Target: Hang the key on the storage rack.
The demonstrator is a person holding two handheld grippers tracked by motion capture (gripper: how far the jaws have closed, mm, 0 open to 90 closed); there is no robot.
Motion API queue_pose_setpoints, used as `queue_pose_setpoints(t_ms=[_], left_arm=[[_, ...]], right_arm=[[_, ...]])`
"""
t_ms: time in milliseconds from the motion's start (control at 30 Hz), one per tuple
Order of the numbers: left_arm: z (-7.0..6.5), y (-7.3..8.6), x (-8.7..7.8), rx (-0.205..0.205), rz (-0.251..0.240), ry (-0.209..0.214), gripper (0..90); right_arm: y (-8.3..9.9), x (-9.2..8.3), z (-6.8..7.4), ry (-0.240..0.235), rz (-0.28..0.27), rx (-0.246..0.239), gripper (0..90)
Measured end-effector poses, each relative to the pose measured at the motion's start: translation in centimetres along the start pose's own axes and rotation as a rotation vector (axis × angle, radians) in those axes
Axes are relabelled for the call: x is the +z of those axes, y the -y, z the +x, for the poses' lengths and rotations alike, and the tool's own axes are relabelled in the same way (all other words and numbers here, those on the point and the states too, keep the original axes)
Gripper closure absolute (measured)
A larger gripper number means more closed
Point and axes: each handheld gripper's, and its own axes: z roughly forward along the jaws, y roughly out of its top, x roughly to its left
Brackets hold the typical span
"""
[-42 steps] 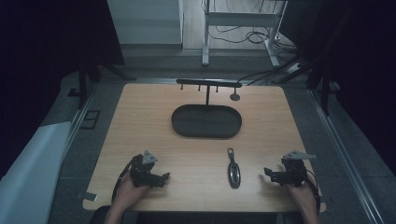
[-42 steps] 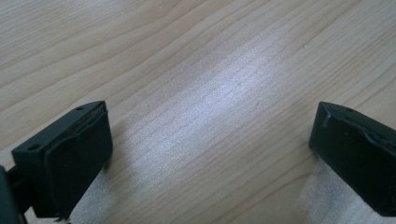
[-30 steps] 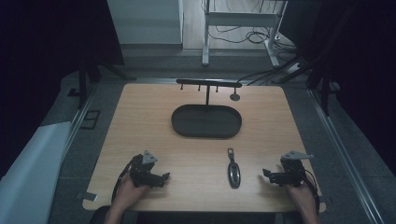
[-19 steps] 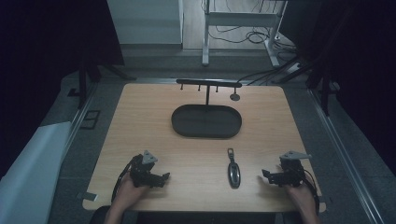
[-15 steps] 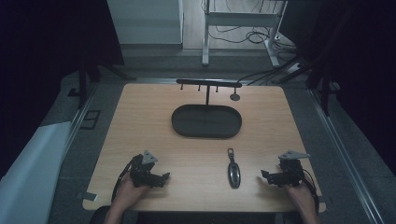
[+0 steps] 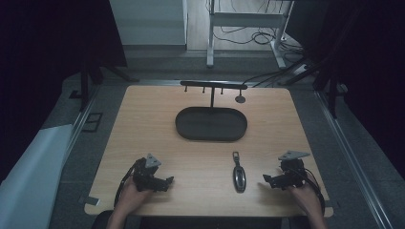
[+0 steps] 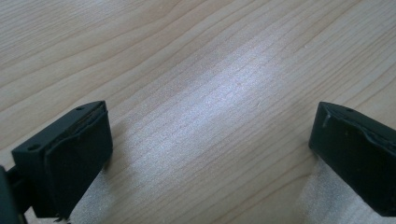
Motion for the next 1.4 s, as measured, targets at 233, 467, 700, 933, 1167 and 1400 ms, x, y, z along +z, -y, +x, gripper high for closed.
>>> queue_pose_setpoints(t_ms=[233,467,700,933,1167,1400], left_arm=[[0.0,0.0,0.0,0.000,0.000,0.000,0.0],[0.0,0.0,0.0,0.000,0.001,0.000,0.0],[0.0,0.0,0.0,0.001,0.001,0.001,0.0],[0.0,0.0,0.0,0.000,0.001,0.001,0.0],[0.0,0.0,0.0,0.000,0.002,0.001,0.0],[0.0,0.0,0.0,0.001,0.003,0.002,0.0]], right_arm=[[-0.4,0.3,0.1,-0.028,0.064,-0.007,0.0],[-1.6,0.6,0.7,-0.039,0.135,-0.034,0.0],[-3.0,0.8,1.4,-0.045,0.207,-0.051,0.0],[-4.3,1.6,2.4,-0.052,0.305,-0.075,0.0],[-5.8,2.2,3.7,-0.060,0.360,-0.104,1.6],[-7.8,2.9,5.3,-0.071,0.413,-0.141,3.2]])
